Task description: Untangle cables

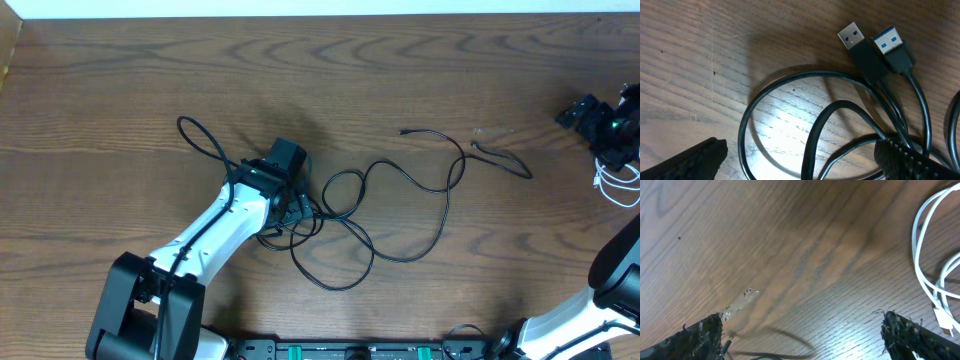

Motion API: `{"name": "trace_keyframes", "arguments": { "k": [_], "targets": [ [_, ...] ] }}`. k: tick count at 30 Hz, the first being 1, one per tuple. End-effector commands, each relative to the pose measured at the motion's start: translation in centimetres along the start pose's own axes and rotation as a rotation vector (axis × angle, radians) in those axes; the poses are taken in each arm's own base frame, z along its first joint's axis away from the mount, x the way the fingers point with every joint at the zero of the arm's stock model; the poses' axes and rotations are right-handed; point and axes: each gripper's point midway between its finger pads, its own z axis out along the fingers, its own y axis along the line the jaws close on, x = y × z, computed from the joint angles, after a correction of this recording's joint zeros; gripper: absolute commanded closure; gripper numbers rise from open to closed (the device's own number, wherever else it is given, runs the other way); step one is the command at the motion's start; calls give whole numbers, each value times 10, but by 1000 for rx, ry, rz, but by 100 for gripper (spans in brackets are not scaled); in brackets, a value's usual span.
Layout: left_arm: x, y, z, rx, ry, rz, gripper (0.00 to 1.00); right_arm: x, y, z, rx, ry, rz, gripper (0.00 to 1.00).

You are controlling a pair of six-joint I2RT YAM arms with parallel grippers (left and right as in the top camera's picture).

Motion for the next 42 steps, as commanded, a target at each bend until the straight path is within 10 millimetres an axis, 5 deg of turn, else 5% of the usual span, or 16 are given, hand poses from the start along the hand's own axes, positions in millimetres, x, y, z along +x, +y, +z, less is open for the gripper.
{"name": "trace_keyframes", "arguments": {
  "k": [1,25,35,36,38,42],
  "targets": [
    [3,5,5,-22,10,-3,1,-5,6,-2,-17,-9,-2,1],
    [3,5,5,-22,10,-3,1,-6,7,-2,-23,-12,8,1],
    [3,5,5,-22,11,-2,1,71,21,-14,-109,314,130,1],
    [3,5,5,-22,10,-3,1,78,22,-15,-113,343,128,3],
    [3,5,5,-22,10,-2,1,94,26,-19,-113,407,114,35],
    [3,5,5,-22,11,-3,1,118,56,-22,-194,491,29,80]
  ]
}}
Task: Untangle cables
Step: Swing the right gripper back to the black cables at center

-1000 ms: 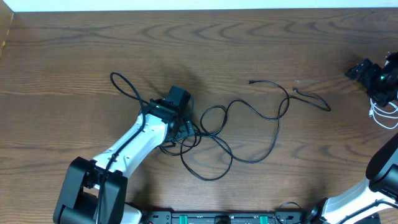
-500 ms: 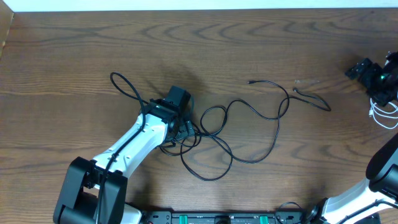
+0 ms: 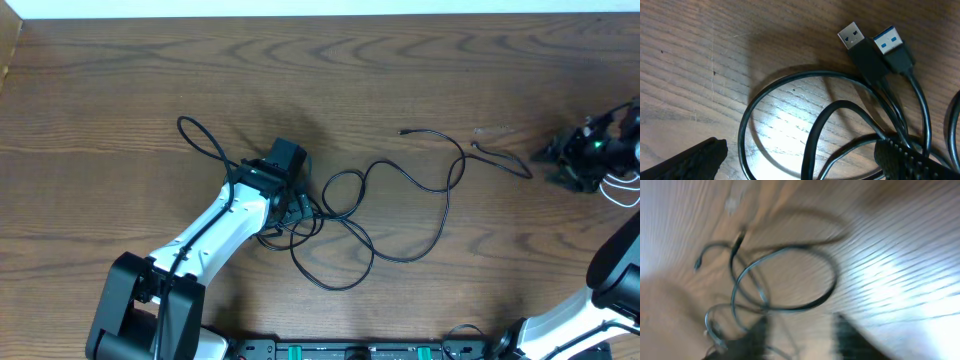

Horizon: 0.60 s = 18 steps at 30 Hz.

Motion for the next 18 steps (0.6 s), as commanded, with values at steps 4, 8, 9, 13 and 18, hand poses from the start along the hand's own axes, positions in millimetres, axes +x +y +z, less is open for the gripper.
{"name": "trace_keyframes", "arguments": {
  "k": [4,8,9,13,18],
  "targets": [
    [3,5,5,-22,11,-2,1,39,64,22,-119,123,-217,99],
    [3,5,5,-22,11,-3,1,73,96,43,-103,195,-344,99],
    [3,5,5,-22,10,-3,1,81,102,48,-99,211,-370,96],
    [3,5,5,-22,10,-3,1,128,131,70,-78,295,-512,78],
    [3,5,5,-22,10,-3,1,182,166,95,-79,351,-672,64]
  ]
}}
